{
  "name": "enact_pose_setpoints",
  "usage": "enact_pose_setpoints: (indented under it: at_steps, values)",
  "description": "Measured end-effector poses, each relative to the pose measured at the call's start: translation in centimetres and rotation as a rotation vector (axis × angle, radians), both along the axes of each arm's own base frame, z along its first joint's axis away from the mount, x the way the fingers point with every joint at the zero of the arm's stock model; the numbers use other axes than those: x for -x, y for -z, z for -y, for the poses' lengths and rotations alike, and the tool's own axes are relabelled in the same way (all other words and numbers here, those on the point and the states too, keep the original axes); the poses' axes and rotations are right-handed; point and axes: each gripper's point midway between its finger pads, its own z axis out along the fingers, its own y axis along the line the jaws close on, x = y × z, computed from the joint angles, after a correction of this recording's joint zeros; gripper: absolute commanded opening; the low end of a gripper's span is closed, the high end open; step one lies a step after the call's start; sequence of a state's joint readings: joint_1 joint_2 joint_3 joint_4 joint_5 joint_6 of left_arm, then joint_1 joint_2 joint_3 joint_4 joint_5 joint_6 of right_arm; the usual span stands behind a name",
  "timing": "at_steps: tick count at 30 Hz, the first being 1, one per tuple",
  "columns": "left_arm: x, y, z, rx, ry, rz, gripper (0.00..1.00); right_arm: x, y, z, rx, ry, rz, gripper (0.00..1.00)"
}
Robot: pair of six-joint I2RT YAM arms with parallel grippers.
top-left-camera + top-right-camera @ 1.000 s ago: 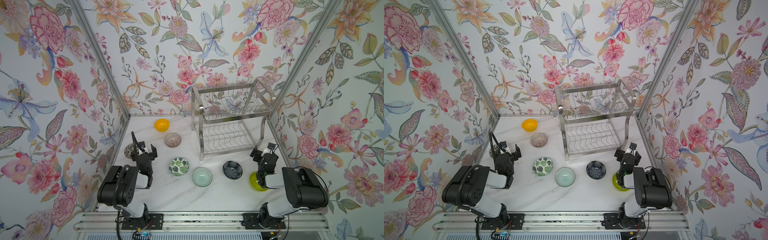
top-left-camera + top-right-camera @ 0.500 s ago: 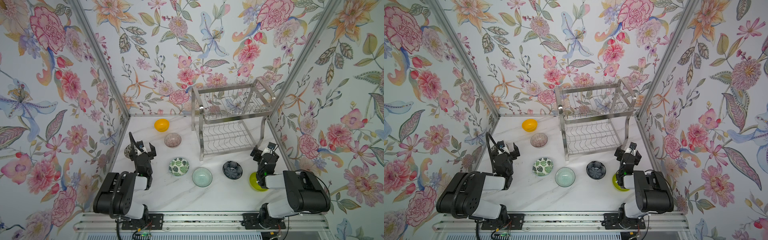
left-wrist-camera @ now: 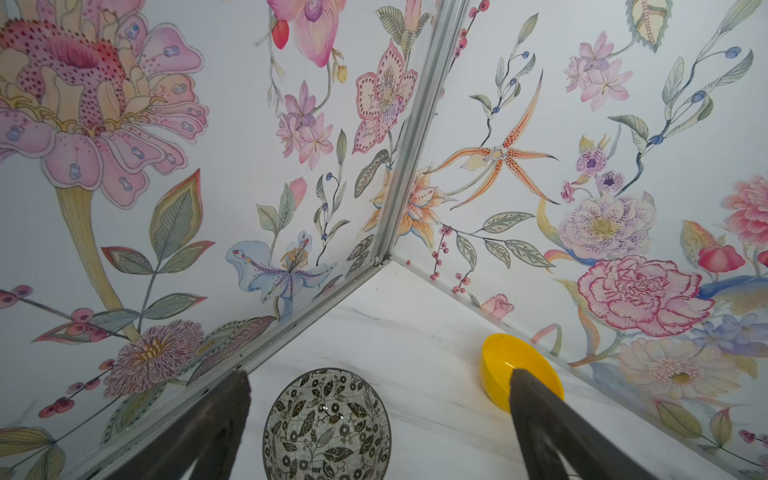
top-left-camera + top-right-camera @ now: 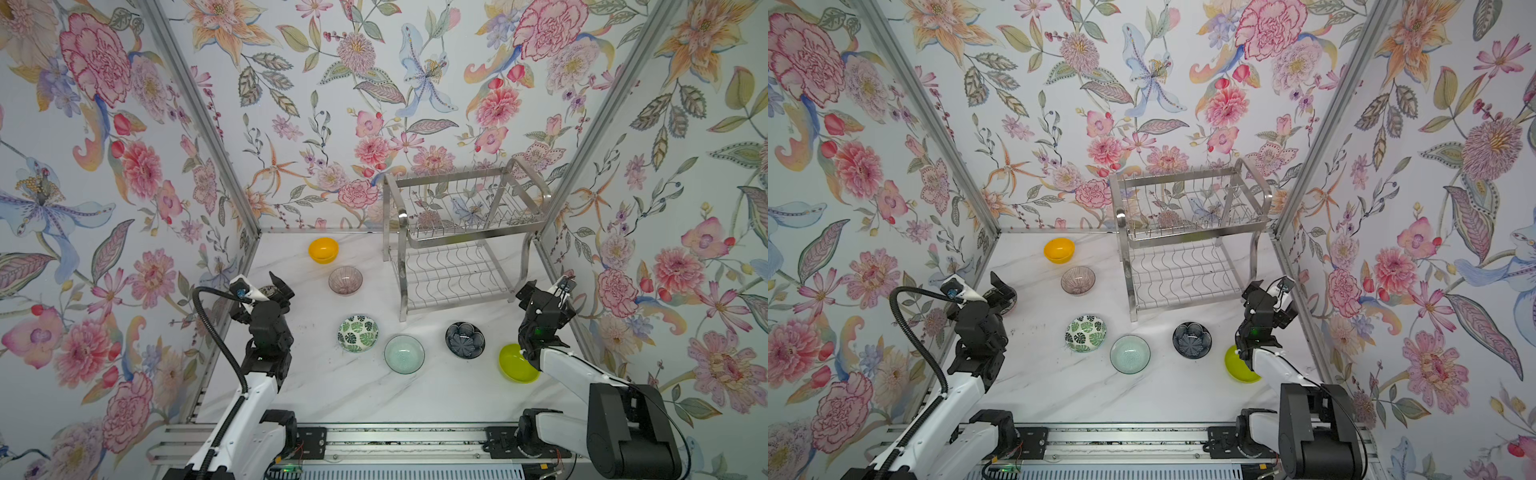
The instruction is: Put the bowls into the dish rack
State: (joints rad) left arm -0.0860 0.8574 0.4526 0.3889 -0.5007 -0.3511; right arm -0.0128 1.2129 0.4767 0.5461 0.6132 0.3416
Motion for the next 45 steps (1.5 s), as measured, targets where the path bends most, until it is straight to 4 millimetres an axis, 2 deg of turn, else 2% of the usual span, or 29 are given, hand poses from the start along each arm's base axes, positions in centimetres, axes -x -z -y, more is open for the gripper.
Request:
enact_pose_setpoints:
  at_steps: [4,8,12,15,19,23,26,29,32,37,43,45]
  values:
    - [-1.0,2.0,2.6,0.116,0.109,-0.062,0.99,0.1,-1.5,0.7,-0.074,0.002,-0.003,0.98]
    - [-1.8,3.9,7.6,0.169,0.252,-0.130,0.99,0.0,-0.2,-1.5,-0.130,-0.108,-0.074,0.99]
    - [-1.9,5.4,12.6,0.208,0.387,-0.170,0.99,-0.7,0.8,-6.3,-0.165,-0.291,-0.121,0.98]
    - [-2.0,6.0,15.3,0.243,0.451,-0.173,0.99,-1.3,0.7,-11.4,-0.172,-0.459,-0.120,0.97]
    - [-2.2,7.2,17.7,0.296,0.510,-0.196,0.99,-1.8,1.5,-18.1,-0.150,-0.660,-0.137,0.96]
    - [-2.5,8.4,18.9,0.321,0.538,-0.269,0.99,-1.5,2.6,-24.6,-0.103,-0.833,-0.161,0.91]
    - [-2.5,7.7,19.3,0.340,0.551,-0.283,0.99,-1.1,2.4,-29.7,-0.063,-0.962,-0.148,0.90]
    - [-1.9,7.0,19.4,0.359,0.571,-0.278,0.99,-0.9,1.4,-34.3,-0.028,-1.071,-0.109,0.89]
    - [-1.3,6.4,19.6,0.373,0.598,-0.274,0.99,-0.7,0.3,-37.6,-0.009,-1.140,-0.064,0.87]
    - [-0.5,6.2,19.8,0.383,0.627,-0.293,0.99,-1.2,-0.2,-40.4,0.001,-1.184,-0.025,0.79]
    - [0.6,5.8,19.4,0.403,0.645,-0.266,0.99,-1.5,1.1,-41.9,0.008,-1.197,-0.041,0.63]
    - [0.9,6.2,19.3,0.410,0.642,-0.268,0.99,-1.6,1.1,-42.3,0.010,-1.191,-0.039,0.52]
